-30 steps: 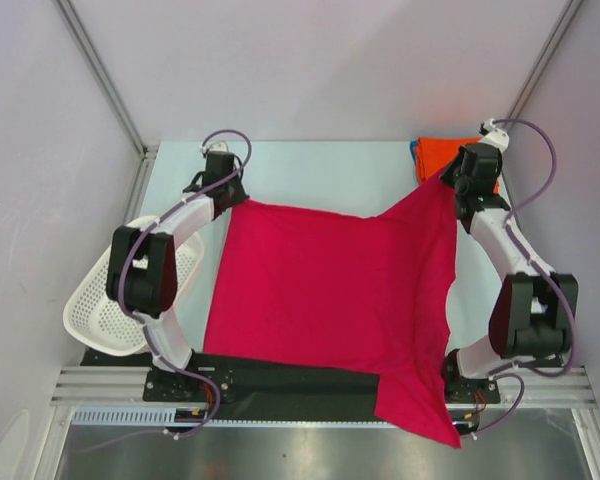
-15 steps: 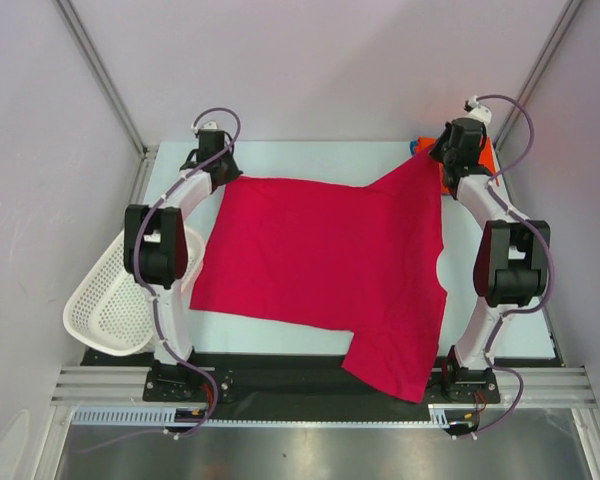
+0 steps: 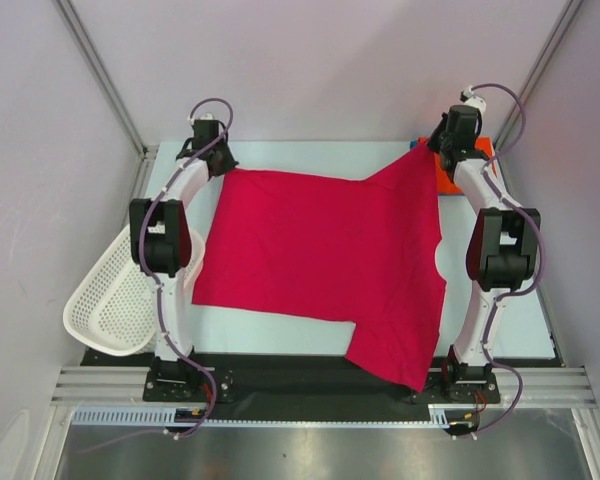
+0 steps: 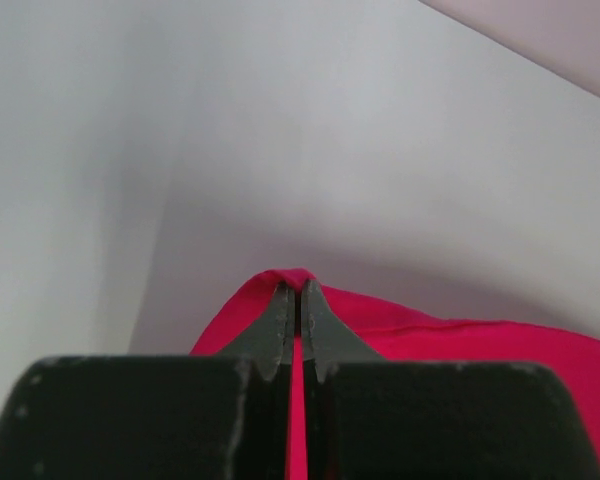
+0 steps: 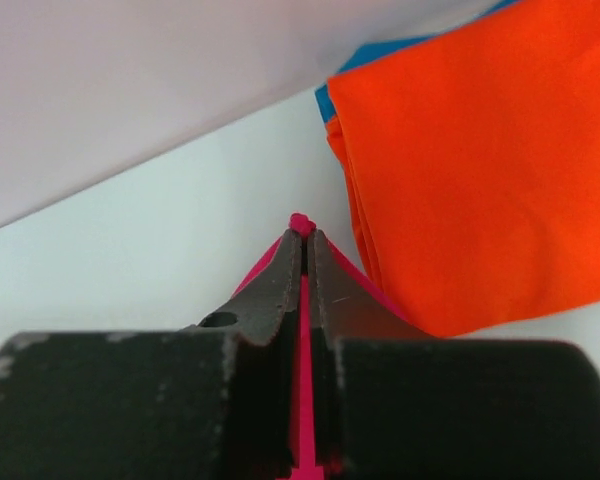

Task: Fold and stack the t-shirts
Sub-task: Fold the tshirt

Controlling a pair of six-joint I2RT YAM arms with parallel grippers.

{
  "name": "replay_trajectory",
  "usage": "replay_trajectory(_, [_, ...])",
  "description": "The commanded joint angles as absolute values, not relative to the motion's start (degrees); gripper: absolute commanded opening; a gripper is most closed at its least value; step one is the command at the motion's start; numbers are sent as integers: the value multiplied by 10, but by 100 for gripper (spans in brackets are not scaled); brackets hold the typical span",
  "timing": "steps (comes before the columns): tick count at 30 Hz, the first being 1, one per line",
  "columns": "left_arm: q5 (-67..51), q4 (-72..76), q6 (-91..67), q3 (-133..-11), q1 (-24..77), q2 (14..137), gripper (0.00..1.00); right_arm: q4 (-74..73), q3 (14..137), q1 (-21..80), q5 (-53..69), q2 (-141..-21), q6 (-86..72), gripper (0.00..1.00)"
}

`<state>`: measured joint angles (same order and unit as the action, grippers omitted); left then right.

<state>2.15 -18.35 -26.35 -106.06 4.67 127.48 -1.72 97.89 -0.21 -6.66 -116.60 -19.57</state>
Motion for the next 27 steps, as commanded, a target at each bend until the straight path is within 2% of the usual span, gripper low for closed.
replay_trajectory(1, [4,-232,-241,-1125,40,1282,1,-95,1010,-2,-77,-1129,-212,0])
replay_trajectory(5, [-32,-271,-231,-1142,35,1282,0,-177,1019,14,-60,-1107,-235,0])
replay_trajectory(18, [-44,-405,-203,-1180,21,1296,0,-488,1104,9,-19,-1089,-314,0])
replay_trajectory(27, [-23,-446,-186,-1172,6,1272,0,-550,1048,-21,16,-1028,-315,0])
